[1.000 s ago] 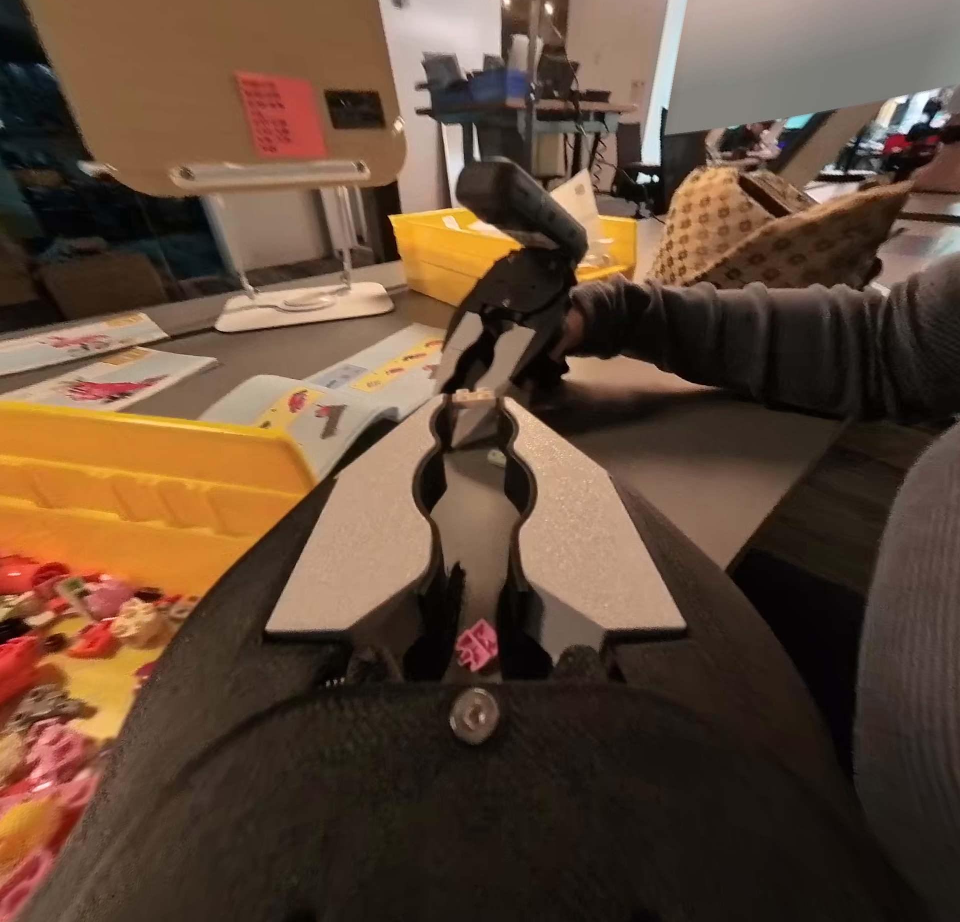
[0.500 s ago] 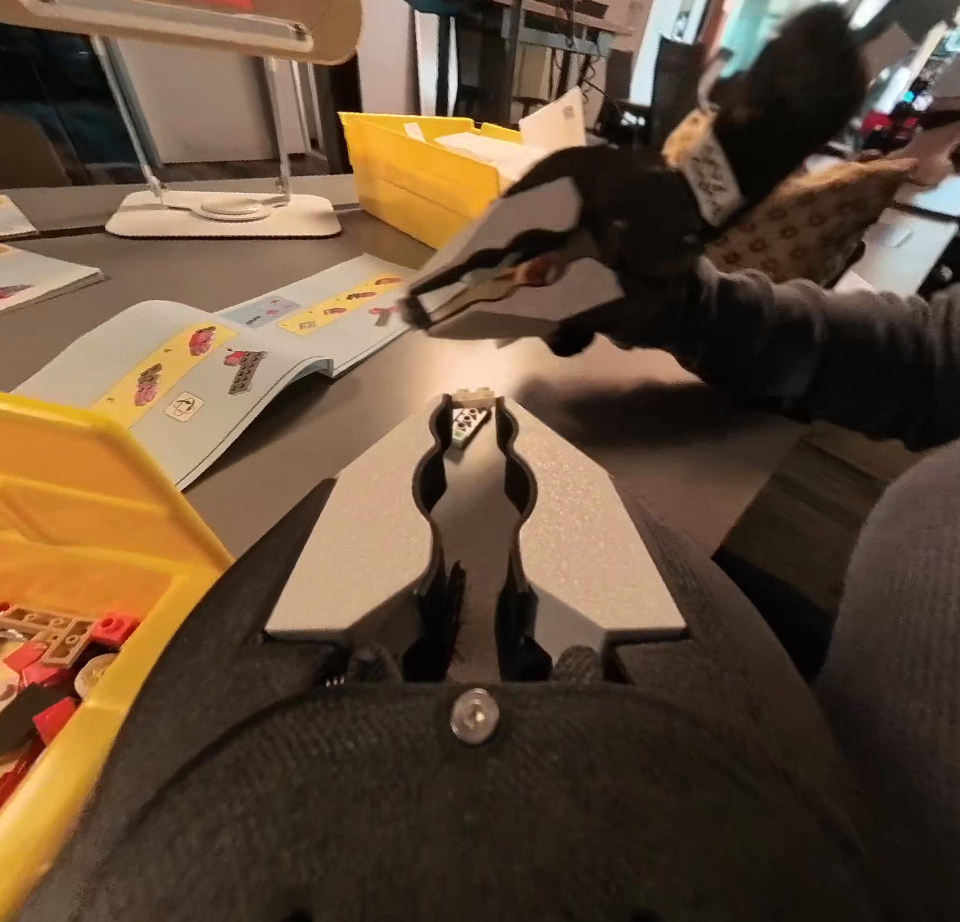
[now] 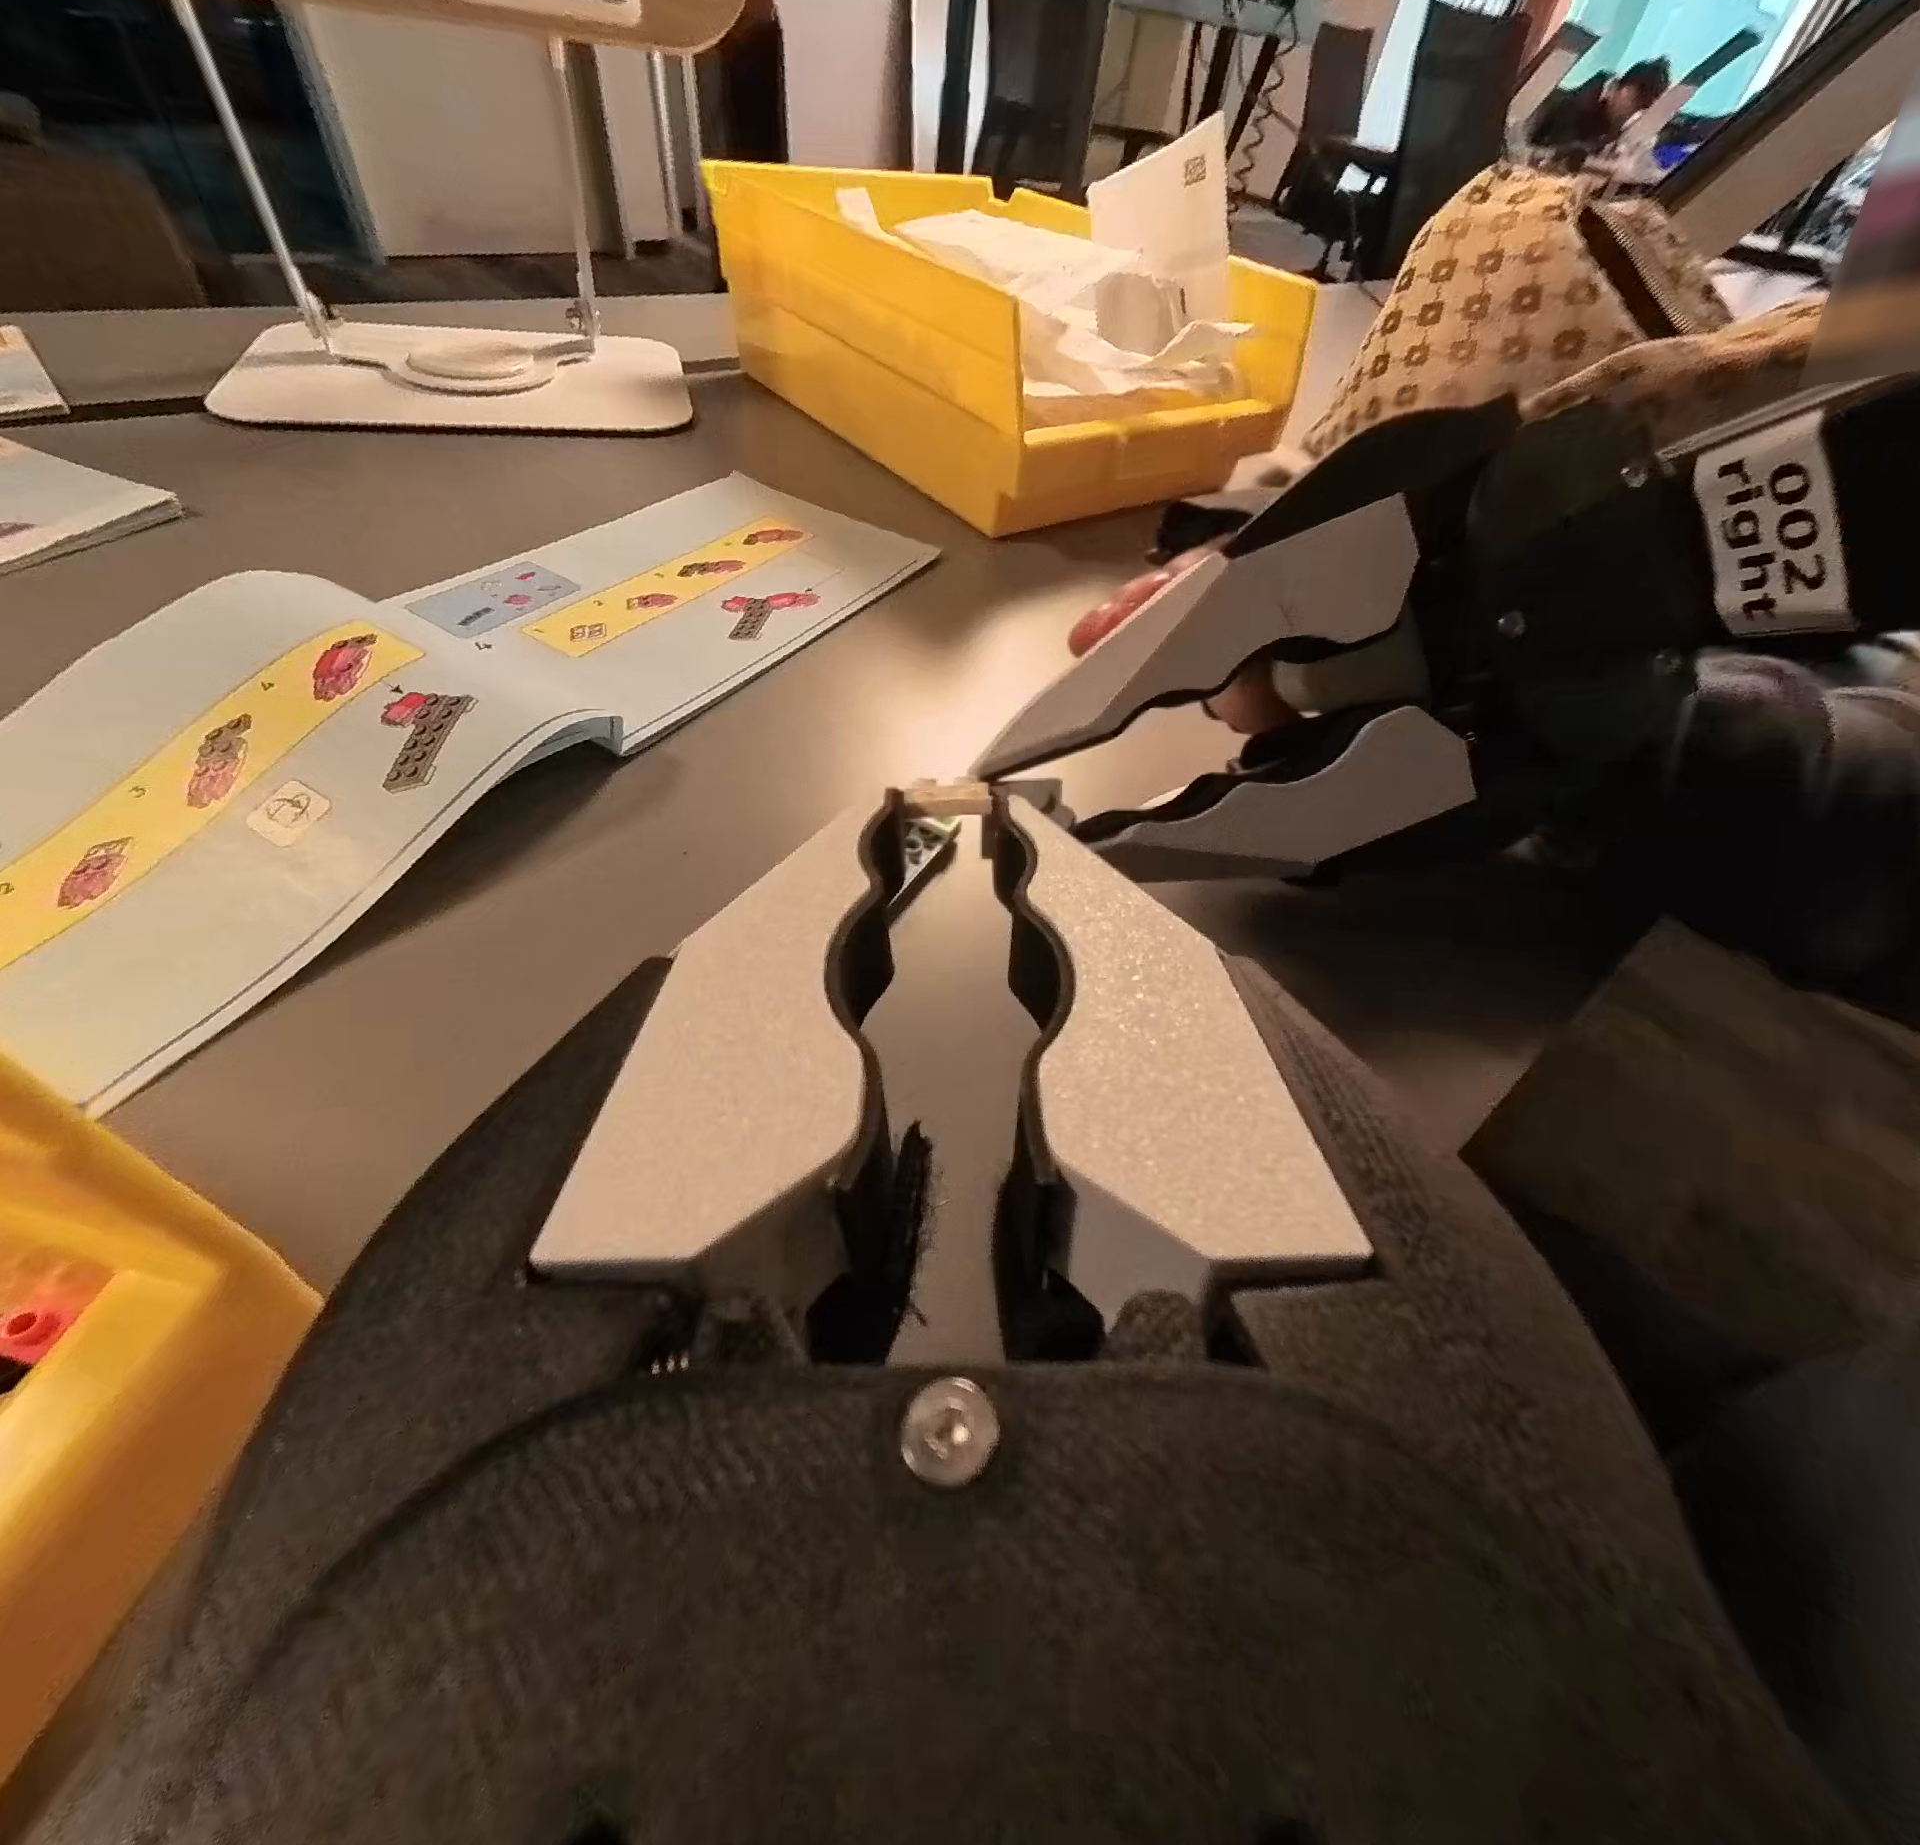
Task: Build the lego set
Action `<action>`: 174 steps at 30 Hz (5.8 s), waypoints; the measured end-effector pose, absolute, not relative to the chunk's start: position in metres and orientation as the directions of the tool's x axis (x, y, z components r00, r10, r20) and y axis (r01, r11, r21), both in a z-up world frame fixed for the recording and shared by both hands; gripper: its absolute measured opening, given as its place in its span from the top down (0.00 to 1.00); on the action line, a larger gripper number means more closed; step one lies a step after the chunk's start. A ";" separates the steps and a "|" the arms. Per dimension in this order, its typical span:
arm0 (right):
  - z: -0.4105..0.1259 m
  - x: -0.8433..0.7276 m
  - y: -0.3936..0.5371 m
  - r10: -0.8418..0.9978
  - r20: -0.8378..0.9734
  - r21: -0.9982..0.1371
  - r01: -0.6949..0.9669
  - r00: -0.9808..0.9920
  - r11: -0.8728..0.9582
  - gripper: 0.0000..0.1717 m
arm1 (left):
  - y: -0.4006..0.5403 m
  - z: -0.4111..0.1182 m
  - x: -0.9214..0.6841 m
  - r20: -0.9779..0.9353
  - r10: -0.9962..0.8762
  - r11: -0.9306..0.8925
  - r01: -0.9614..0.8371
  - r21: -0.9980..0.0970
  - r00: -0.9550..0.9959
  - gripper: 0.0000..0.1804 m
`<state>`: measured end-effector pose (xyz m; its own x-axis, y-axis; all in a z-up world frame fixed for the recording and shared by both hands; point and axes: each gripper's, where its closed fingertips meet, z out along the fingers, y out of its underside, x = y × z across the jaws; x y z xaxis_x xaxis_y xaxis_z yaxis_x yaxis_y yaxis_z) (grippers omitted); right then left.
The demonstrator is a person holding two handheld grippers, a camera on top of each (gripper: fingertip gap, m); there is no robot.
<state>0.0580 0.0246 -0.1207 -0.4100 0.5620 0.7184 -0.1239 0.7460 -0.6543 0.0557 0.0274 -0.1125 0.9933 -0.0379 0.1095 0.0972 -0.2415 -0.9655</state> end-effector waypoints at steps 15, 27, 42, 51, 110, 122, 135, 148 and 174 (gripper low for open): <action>-0.181 0.069 0.049 0.754 0.285 -0.720 0.386 -0.592 0.576 0.92 | 0.017 -0.120 0.044 0.019 0.013 -0.313 0.023 -0.949 1.000 0.92; -0.182 0.101 0.061 0.792 0.161 -0.668 0.526 -0.589 0.527 0.84 | 0.011 -0.127 0.054 0.030 -0.070 -0.325 0.006 -0.946 0.997 0.92; -0.183 0.092 0.054 0.586 0.002 -0.758 0.381 -0.810 0.530 0.84 | 0.001 -0.111 0.085 0.127 -0.349 -0.217 0.052 -0.975 0.929 0.92; -0.170 0.088 0.053 0.587 -0.008 -0.794 0.362 -0.809 0.488 0.90 | 0.001 -0.101 0.083 0.128 -0.352 -0.156 0.076 -0.985 0.927 0.92; -0.183 0.097 0.038 0.643 -0.042 -0.763 0.440 -0.764 0.474 0.90 | 0.034 -0.172 0.098 0.163 -0.350 -0.596 -0.085 -0.799 0.922 0.92; -0.175 0.104 0.052 0.856 -0.129 -0.750 0.614 -0.500 0.246 0.82 | 0.029 -0.175 0.089 0.097 -0.307 -0.596 -0.112 -0.795 0.947 0.92; -0.182 0.096 0.054 0.893 0.173 -0.720 0.566 -0.415 0.402 0.92 | 0.025 -0.179 0.079 0.100 -0.271 -0.620 -0.095 -0.779 0.957 0.92; -0.165 0.092 0.058 0.301 0.865 -0.273 0.126 -0.402 0.954 0.92 | 0.025 -0.183 0.076 0.164 -0.227 -0.661 -0.028 -0.750 0.960 0.89; -0.144 0.130 0.031 0.701 0.021 -0.913 0.273 -0.713 0.305 0.92 | 0.030 -0.165 0.137 0.187 -0.563 -0.540 -0.187 -0.821 0.805 0.98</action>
